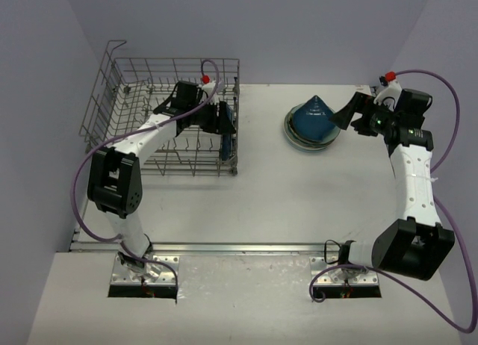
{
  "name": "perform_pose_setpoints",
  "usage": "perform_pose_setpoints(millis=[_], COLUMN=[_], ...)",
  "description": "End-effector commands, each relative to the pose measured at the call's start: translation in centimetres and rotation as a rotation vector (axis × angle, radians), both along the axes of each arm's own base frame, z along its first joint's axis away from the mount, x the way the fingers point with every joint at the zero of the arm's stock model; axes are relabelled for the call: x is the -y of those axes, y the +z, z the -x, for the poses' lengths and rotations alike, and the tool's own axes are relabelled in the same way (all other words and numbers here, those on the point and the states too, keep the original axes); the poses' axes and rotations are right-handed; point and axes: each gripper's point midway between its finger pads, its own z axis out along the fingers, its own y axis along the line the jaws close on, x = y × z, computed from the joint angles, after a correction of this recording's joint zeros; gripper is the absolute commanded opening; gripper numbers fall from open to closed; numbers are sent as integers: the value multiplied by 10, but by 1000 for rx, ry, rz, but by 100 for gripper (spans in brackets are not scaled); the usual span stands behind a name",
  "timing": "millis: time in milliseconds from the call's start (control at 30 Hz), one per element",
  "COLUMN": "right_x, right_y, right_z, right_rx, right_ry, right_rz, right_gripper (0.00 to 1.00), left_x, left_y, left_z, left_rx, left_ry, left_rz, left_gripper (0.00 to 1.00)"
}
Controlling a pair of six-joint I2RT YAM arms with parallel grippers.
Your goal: Unload the plates from the dish rack
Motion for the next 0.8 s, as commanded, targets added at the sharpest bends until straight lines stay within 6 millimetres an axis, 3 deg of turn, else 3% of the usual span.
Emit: perform_pose_setpoints(millis=[0, 167, 300, 467, 767], right_x=[0, -2, -4, -6, -8], right_y=[6, 4, 2, 3, 9], right_z=[-2, -1, -1, 1, 1], right_rx=[31, 23, 16, 14, 25], right_ry=[19, 22, 28, 33, 40], right_rz=[7, -5, -19, -31, -38], right_gripper=[99, 99, 99, 99, 99], left_x=[8, 7, 4, -8, -24], left_y=[12, 13, 28, 51, 134], left_z=[-2, -1, -2, -3, 9], left_rx=[41, 45, 66, 66, 113], left_ry=[-48, -51, -52, -37, -101], left_rz=[56, 60, 76, 153, 368], left_gripper=[38, 17, 1, 0, 0])
